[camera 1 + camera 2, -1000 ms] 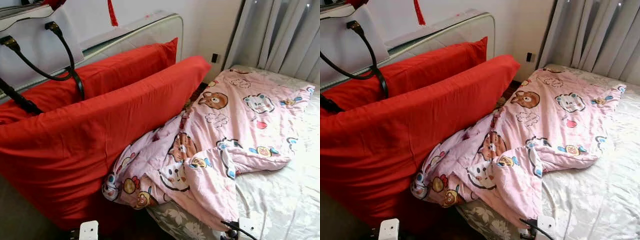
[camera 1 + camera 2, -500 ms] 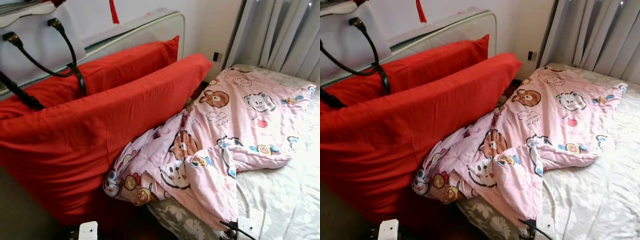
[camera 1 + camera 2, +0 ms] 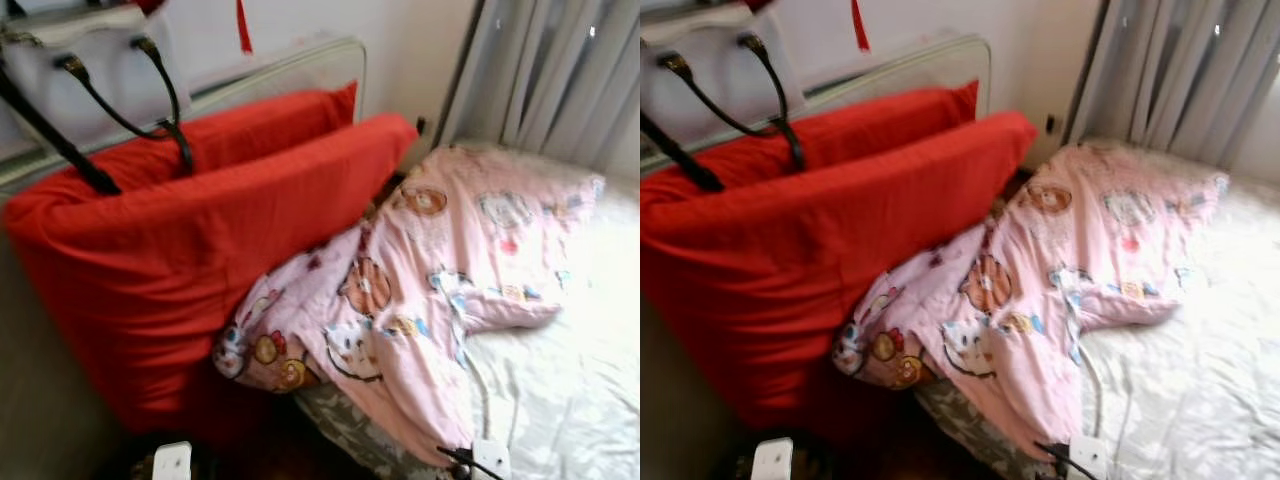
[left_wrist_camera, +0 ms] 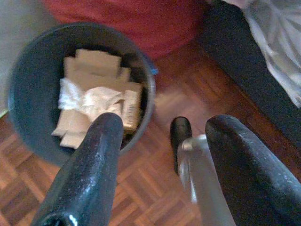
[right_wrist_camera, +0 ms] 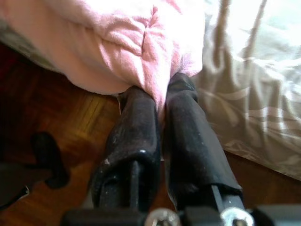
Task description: Clean up the room
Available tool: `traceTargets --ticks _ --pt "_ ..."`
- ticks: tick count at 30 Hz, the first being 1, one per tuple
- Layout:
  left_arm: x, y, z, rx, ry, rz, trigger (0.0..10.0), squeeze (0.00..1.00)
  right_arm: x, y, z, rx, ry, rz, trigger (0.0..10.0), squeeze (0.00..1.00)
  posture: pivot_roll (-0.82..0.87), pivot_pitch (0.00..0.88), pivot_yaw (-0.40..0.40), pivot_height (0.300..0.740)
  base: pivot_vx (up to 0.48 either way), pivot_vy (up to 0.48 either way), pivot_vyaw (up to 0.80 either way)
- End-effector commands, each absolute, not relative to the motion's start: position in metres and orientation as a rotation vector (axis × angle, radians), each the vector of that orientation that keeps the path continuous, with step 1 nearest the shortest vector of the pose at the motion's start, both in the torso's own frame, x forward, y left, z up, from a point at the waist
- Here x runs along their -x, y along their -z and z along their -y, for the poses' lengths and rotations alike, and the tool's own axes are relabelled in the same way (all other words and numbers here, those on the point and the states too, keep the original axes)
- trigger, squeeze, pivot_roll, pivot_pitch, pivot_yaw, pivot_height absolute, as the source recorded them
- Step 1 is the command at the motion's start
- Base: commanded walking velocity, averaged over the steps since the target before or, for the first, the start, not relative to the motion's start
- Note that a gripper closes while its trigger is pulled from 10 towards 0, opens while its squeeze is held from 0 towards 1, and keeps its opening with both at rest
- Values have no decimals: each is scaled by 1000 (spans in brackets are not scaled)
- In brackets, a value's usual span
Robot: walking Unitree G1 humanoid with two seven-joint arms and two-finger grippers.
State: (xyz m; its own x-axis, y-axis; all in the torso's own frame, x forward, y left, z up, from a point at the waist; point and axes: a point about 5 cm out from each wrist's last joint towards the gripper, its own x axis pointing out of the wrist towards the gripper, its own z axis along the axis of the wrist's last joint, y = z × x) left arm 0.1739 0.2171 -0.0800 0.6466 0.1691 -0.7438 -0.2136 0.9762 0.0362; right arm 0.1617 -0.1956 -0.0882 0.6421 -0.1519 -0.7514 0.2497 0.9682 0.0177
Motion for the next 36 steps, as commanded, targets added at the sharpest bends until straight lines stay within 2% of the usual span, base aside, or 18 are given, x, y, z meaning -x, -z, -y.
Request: traceTargets --ticks 1,10,17,20,27,36 --pt "-160 86 -217 59 -230 -885 10000 0 -174 81 201 -134 273 -786 10000 0 -31 0 4 740 -281 0 0" --pt "-163 85 -217 61 -233 -872 10000 0 -202 60 225 -121 392 -645 10000 0 -24 0 1 740 -282 0 0" --pt "-163 85 -217 59 -229 -870 10000 0 -217 46 234 -105 427 -545 10000 0 -31 0 2 740 -281 0 0" --pt "-164 85 -216 60 -229 -867 10000 0 -227 37 231 -88 412 -470 10000 0 -31 0 0 740 -280 0 0" --pt "-164 84 -217 56 -229 -865 10000 0 -232 35 215 -83 350 -428 10000 0 -29 0 -2 740 -281 0 0" --pt "-165 84 -218 41 -232 -862 10000 0 -234 31 201 -66 313 -371 10000 0 -30 0 -2 740 0 0 0"
